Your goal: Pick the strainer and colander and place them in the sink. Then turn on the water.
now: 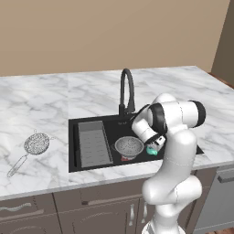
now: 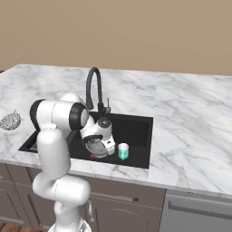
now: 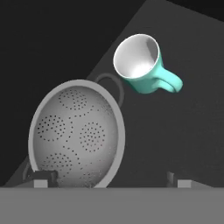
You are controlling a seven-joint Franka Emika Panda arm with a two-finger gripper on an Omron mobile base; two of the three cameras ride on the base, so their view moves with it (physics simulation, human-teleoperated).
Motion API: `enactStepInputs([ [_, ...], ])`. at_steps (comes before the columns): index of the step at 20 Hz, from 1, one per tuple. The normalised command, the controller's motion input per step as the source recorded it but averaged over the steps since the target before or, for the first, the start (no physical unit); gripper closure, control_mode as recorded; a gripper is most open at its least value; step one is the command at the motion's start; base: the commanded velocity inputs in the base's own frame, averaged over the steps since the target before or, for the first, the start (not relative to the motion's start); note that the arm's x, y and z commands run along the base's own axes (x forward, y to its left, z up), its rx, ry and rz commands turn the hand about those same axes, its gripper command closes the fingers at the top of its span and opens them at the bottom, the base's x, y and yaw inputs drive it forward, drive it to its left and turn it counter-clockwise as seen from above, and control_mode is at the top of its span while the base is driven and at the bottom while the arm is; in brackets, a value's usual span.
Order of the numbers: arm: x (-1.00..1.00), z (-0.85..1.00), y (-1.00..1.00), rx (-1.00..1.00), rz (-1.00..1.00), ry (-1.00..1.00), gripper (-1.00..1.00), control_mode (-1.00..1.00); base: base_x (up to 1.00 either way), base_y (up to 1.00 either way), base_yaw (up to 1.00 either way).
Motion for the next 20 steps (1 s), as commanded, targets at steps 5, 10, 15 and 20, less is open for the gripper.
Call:
enactStepInputs([
  [5,-0.46,0.54,0.0,-0.05,0.02,-0.07,-1.0,-1.0,0.0,0.0,0.0],
  [10,-0.57,0.52,-0.01,-0.03,0.05,-0.08,-1.0,-1.0,0.0,0.0,0.0],
  [15,-0.5,0.64,0.0,-0.02,0.06,-0.05,-1.0,-1.0,0.0,0.0,0.0],
  [20,-0.33,0.79,0.0,-0.03,0.04,0.0,-1.0,-1.0,0.0,0.0,0.0],
])
